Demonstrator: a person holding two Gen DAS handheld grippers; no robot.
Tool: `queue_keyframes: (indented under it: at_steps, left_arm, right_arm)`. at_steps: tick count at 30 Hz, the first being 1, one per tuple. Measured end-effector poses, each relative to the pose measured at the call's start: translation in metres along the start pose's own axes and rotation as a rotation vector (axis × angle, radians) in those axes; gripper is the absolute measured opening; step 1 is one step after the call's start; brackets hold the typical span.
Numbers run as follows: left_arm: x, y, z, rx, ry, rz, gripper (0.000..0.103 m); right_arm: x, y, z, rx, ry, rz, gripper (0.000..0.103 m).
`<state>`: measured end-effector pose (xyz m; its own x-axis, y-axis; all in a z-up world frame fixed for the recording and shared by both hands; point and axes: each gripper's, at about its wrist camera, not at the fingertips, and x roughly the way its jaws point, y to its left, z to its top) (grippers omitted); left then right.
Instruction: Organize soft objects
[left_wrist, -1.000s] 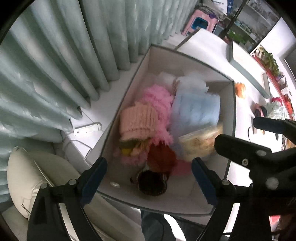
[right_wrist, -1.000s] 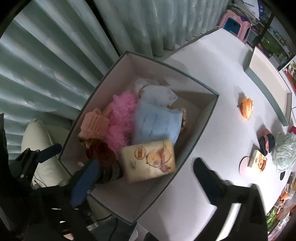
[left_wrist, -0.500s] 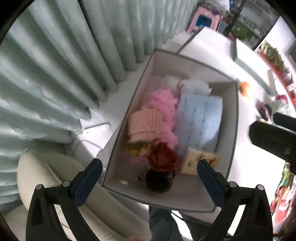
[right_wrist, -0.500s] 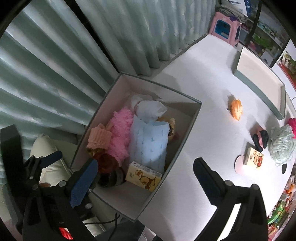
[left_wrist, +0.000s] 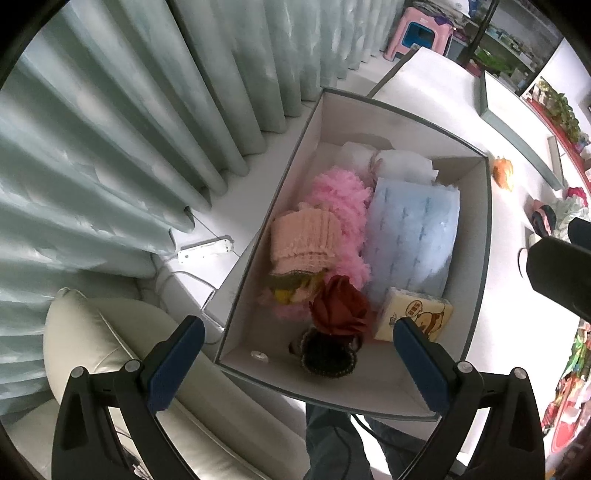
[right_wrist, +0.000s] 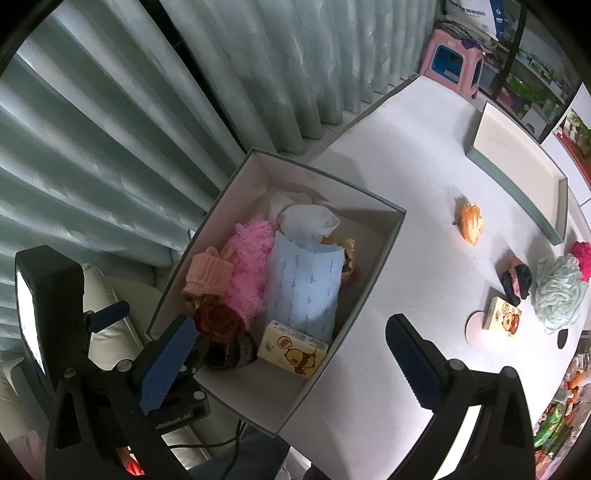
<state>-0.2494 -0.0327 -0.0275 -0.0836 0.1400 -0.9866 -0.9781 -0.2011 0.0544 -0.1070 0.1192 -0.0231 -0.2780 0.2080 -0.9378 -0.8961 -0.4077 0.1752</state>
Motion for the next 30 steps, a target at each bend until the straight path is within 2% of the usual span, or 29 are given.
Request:
queue_keyframes:
  at_steps: [18,30]
  left_arm:
    - [0.0021,0.0047,-0.0012,0.005,0.012,-0.021,0.103]
    - [0.0036,0.0062,-0.0030,0.021,0.014,-0.001,0.103]
  right_arm:
    - [-0.0031,0.0046,-0.0028,0.004,-0.001,0.001,0.103]
    - [-0.0032,0.0089,-0.0061,0.002,0.013,-0.020,0.103]
